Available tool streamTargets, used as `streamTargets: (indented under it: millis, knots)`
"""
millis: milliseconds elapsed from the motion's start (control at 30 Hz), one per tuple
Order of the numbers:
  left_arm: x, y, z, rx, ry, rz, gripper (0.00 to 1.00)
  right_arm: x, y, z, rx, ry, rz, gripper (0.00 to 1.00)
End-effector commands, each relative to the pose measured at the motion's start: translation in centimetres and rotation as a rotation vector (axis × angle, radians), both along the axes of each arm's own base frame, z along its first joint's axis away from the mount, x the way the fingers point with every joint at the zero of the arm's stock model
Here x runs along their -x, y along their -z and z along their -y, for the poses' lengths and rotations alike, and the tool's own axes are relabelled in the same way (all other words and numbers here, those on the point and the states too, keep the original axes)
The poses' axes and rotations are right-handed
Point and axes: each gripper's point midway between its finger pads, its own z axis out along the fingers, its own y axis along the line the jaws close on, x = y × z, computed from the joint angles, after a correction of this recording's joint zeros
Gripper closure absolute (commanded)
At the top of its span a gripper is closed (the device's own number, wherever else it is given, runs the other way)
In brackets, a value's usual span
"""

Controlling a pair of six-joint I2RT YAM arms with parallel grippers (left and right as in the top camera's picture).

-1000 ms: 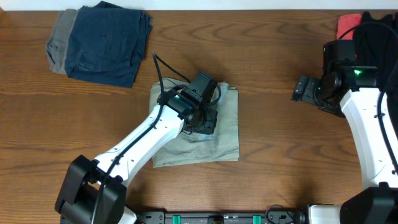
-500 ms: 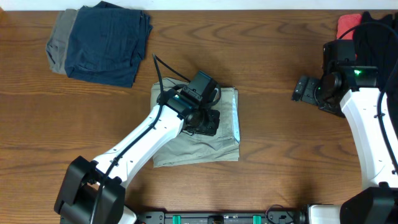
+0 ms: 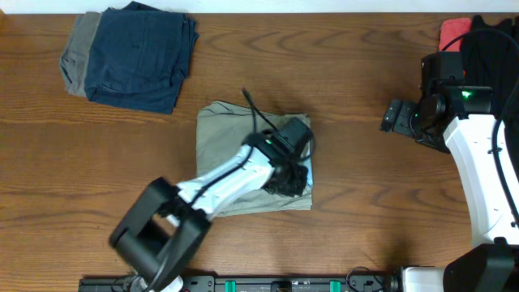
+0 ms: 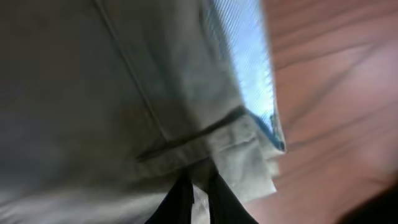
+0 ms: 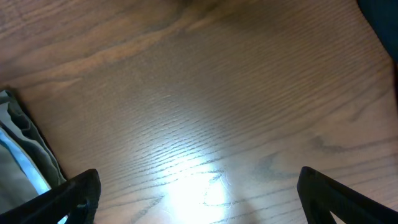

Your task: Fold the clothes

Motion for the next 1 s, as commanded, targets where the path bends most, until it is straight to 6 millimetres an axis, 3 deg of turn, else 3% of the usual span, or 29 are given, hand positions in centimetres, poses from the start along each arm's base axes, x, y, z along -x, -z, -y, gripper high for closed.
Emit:
streamTargets:
  millis: [0,100,167,367,533,633,800,967]
  knots:
    - [1.5,2.2,0.0,-0.05,-0.025,-0.068,0.93,0.0,-0.3,0.1,0.005,-0.006,0.006,0.01]
    - [2.1,2.5,0.2,-0.061,-0.009,-0.077,0.94,0.0,-0.3,0.1,0.005,-0.005,0.006,0.01]
    - [2.1,1.7,0.7,-0.034,-0.004,-0.074,0.94,0.0,-0.3,0.1,0.005,-0.006,0.006,0.01]
    - [0.8,-4.2,2.1,0.083,0.019,0.036,0.94,0.0,-0.3,0.1,0.005,-0.005,0.006,0.01]
    - [-2.7,-9.0,0.9,0.088,-0.041,0.282,0.93,0.0,-0.3,0.1,0.005,-0.005,0.006,0.01]
    - [-5.6,-10.6,-0.4,0.03,-0.11,0.454,0.93,0.0,-0.3,0.1,0.005,-0.006,0.006,0.01]
    - [-9.4,-10.9,-1.6,-0.063,-0.2,0.631,0.93,0.0,-0.3,0.1,0.005,-0.005,0.006,0.01]
    - [-12.8,-8.6,-1.8,-0.153,-0.258,0.738,0.92,0.0,-0.3,0.1,0.005,-0.005,0.006,0.01]
